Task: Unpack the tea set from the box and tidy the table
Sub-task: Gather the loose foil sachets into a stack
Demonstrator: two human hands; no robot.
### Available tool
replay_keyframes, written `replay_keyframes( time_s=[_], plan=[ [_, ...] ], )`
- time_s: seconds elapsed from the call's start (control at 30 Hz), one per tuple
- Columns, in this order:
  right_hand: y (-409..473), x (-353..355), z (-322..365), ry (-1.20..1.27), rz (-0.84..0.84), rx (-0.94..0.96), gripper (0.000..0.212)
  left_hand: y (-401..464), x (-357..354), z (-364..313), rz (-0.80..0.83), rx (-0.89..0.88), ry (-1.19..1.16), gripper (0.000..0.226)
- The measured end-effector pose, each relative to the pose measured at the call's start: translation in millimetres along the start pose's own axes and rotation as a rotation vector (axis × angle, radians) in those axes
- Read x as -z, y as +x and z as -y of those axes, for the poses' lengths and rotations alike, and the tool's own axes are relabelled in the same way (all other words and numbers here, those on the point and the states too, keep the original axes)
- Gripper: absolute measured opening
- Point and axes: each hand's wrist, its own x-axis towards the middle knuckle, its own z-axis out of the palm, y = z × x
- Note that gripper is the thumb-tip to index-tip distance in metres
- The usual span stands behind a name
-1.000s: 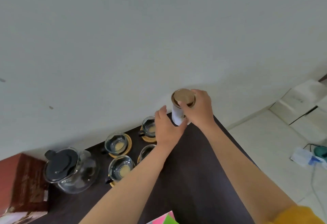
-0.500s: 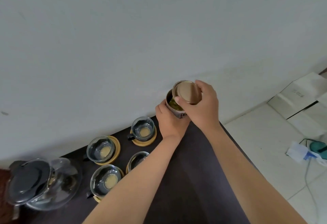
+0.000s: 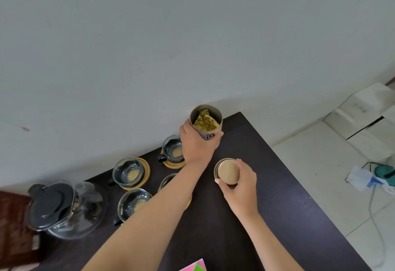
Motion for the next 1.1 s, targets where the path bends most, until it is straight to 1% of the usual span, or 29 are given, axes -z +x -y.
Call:
replay_keyframes(
  time_s=[0.1,0.33,0.47,0.57,0.67,0.8,0.9,0.97,1.03,1.1],
  plan=[
    [4.2,-6.2,0.5,-0.022,-0.003,0.013,0.086,-1.1,-0.1,0.4,0.006,0.011,0.000,0.094],
    [0.8,-4.1,7.7,-0.014,-0.021,0.022,0.091,-16.9,11.5,-3.4,0.024,0.084,0.033,0.108],
    [-18.3,4.3,18.7,0.035,-0.021,0.029,0.088,-42.9,32.5,-5.6,0.032,0.090,0.030,0.103],
    [-40.1,11.1,33.8,0.070,-0.009,0.015,0.084,-70.8,57.4,-3.0,0.007,0.073,0.038,0.097],
    [-70.4,16.7,53.6,0.111,0.016,0.007,0.078,-101.2,89.3,3.4,-0.011,0.095,0.041,0.093],
    [-124.8,20.4,80.4,0.130,0.051,0.106,0.069,-146.3,140.1,19.3,-0.065,0.144,0.055,0.086],
    [-173.2,16.3,96.9,0.094,0.082,0.197,0.063,-187.7,181.0,41.8,-0.106,0.177,0.070,0.078],
    [-206.7,11.5,106.0,0.091,0.090,0.225,0.060,-216.3,207.2,60.8,-0.121,0.206,0.082,0.077],
    [-243.0,6.2,114.6,0.109,0.107,0.227,0.058,-245.5,232.8,82.5,-0.120,0.252,0.107,0.079],
    [-281.5,0.2,122.0,0.130,0.160,0.217,0.057,-275.9,258.7,106.4,-0.116,0.305,0.133,0.078]
  ],
)
